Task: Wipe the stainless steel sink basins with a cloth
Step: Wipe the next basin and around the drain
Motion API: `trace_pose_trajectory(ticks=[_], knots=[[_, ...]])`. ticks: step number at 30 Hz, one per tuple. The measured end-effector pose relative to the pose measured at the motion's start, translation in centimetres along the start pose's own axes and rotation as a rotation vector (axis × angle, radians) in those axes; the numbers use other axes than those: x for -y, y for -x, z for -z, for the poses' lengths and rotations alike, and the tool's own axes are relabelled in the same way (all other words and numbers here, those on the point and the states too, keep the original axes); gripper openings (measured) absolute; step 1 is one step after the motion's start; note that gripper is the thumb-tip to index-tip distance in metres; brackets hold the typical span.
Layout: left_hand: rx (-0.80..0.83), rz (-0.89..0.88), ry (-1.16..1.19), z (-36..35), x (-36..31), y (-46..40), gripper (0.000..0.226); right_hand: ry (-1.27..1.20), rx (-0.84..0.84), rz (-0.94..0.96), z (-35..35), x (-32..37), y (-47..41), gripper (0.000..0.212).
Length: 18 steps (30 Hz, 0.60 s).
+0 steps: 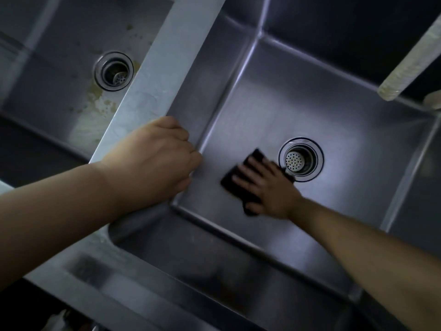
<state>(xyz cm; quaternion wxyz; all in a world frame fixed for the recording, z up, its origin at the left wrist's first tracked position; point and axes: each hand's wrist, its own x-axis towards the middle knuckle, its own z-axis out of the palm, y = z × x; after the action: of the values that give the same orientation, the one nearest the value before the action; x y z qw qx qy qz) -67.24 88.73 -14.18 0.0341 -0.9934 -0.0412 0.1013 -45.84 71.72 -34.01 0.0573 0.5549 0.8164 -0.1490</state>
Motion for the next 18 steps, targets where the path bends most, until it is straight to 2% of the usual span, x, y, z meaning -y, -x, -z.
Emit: trace_pose_trajectory(ticks=[6, 9, 12, 15, 18], knots=[[0.004, 0.01, -0.027, 0.0, -0.1, 0.0, 0.021, -0.052, -0.07, -0.562, 3.2, -5.9, -10.0, 0.077], [-0.003, 0.019, -0.036, -0.1, -0.1, 0.0, 0.02, -0.026, -0.083, -0.7, 3.8, -4.6, -13.1, 0.078], [-0.013, 0.017, -0.047, -0.1, -0.3, 0.0, 0.019, -0.069, -0.114, -0.625, 3.1, -0.7, -13.3, 0.081], [-0.025, 0.015, -0.071, -0.3, -0.2, 0.0, 0.015, -0.108, -0.11, -0.404, 1.5, 4.0, -11.2, 0.081], [0.003, 0.008, -0.091, -0.1, -0.2, 0.0, 0.015, -0.047, -0.013, -0.158, 0.0, 8.3, -8.7, 0.073]])
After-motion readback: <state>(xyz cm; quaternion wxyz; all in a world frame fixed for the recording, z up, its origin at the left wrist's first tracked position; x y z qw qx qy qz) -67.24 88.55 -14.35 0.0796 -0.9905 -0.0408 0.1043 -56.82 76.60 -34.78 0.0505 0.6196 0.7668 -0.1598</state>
